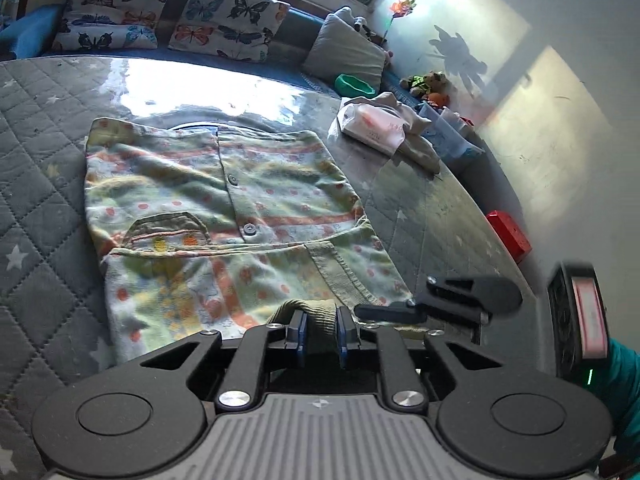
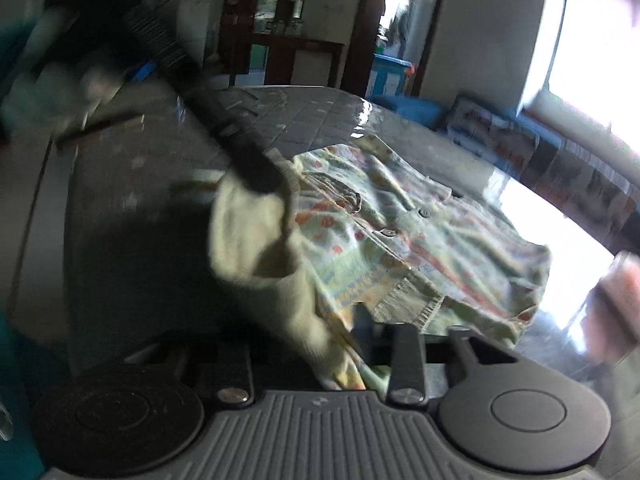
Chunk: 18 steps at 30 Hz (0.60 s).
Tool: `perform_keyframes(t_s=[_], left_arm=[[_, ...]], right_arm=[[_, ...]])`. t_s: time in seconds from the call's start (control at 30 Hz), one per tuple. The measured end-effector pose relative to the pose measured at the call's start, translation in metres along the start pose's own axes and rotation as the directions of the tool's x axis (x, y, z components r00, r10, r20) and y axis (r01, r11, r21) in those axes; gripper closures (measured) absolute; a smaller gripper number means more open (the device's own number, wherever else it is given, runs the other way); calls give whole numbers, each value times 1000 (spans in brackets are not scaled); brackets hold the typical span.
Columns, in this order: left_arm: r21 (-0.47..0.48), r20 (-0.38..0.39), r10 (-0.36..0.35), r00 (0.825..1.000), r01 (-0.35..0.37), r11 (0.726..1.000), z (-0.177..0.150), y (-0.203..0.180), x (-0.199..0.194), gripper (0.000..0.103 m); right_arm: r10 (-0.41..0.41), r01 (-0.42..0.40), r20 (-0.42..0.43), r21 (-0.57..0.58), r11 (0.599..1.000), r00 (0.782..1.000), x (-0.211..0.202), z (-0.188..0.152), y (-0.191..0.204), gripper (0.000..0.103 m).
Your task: Fold clothes
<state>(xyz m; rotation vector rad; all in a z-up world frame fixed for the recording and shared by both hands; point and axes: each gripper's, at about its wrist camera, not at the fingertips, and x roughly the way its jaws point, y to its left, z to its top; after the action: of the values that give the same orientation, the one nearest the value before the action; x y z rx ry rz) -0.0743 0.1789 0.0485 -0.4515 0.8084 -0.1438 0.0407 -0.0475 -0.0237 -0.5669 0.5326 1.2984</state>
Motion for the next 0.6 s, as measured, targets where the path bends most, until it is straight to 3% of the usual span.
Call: perform_keyframes(t_s=[0.07,0.13,0.27,0.33,0.4,0.5,0.6], left_arm=[[33,19,1,1000,-2,999,-8,1,-10,75],[66,53,25,998,-28,997,-17,1,-21,57],[136,124,85,989,-102,986,-37,1,-39,48],[179,158,129,979,-157,971,-46,-2,-42,40],[223,189,169,967,-210,952,-53,-5,-41,37],[338,236,210,949,-283,898,-63,-16,-33,35],[454,281,253,926,-361,815,-72,-28,-20,35]], right_arm=[[31,-31,-5,57,998,999,-1,6,-9,86],[52,-50,-15,111,993,999,-1,13,-18,87],[86,-80,-23,190,979,996,-3,23,-32,87],[97,-91,-18,229,969,995,-6,28,-39,87],[101,-94,-14,255,962,995,-7,32,-44,87],[92,-85,-12,276,957,996,-8,36,-45,87],[87,-81,-8,288,954,996,-7,40,-46,87]])
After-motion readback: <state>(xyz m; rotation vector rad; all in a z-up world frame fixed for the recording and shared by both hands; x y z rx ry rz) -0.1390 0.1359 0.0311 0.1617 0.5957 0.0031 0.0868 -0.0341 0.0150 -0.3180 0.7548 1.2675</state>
